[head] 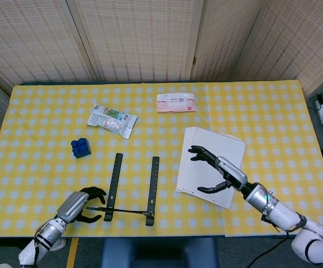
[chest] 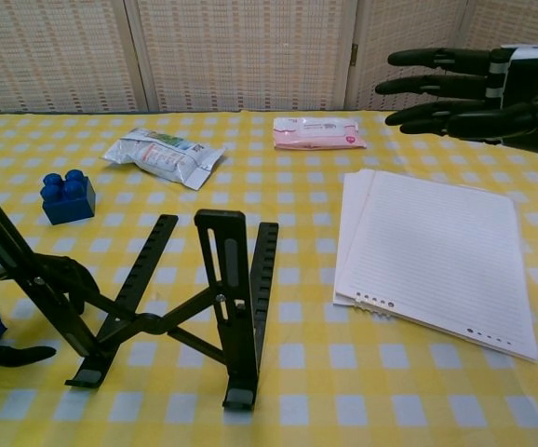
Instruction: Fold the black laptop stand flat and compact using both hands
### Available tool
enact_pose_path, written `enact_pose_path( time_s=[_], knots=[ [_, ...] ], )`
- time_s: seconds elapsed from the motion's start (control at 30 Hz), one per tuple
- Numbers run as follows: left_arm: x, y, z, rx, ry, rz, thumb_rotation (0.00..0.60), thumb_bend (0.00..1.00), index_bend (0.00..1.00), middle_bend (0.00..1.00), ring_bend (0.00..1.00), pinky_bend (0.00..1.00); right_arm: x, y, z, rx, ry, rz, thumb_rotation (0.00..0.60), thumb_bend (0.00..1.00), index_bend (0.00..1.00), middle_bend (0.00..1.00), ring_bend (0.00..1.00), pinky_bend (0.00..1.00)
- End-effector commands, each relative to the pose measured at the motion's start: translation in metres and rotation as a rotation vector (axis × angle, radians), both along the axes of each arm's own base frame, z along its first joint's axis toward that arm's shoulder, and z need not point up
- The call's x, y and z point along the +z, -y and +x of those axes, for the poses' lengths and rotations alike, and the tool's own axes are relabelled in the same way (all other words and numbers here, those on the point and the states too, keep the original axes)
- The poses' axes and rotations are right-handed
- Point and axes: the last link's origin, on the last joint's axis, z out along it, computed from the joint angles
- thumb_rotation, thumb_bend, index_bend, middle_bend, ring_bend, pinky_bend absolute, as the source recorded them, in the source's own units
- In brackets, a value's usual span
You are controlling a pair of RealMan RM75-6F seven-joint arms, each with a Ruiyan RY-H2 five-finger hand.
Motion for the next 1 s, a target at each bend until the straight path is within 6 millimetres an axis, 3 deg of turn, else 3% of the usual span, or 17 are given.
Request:
enact_pose_path(
  time_s=[0.03,0.27,1.0],
  knots=[
    [-0.006,-0.001,0.003,-0.006,-0.004,0.001,0.6,0.32,0.5,0.33,0.24,0.26,-0.001,0.001,-0.002,-0.003,0.005,0.001,0.6,0.25,0.0,0.1,0.15,0.01],
    [-0.017,-0.002,0.011,-0.003,0.006,-0.007,0.6,0.36,0.51,0.33,0.25,0.27,-0.002,0.003,-0.007,-0.011,0.022,0.002,0.6,0.25,0.0,0.1,0.15,0.01],
    [-0.023,-0.002,0.014,0.003,0.001,0.032,0.6,0.38,0.56,0.36,0.28,0.29,-0.008,0.007,-0.018,-0.043,0.038,0.012,0.6,0.25,0.0,0.1,0.15,0.01]
  ],
)
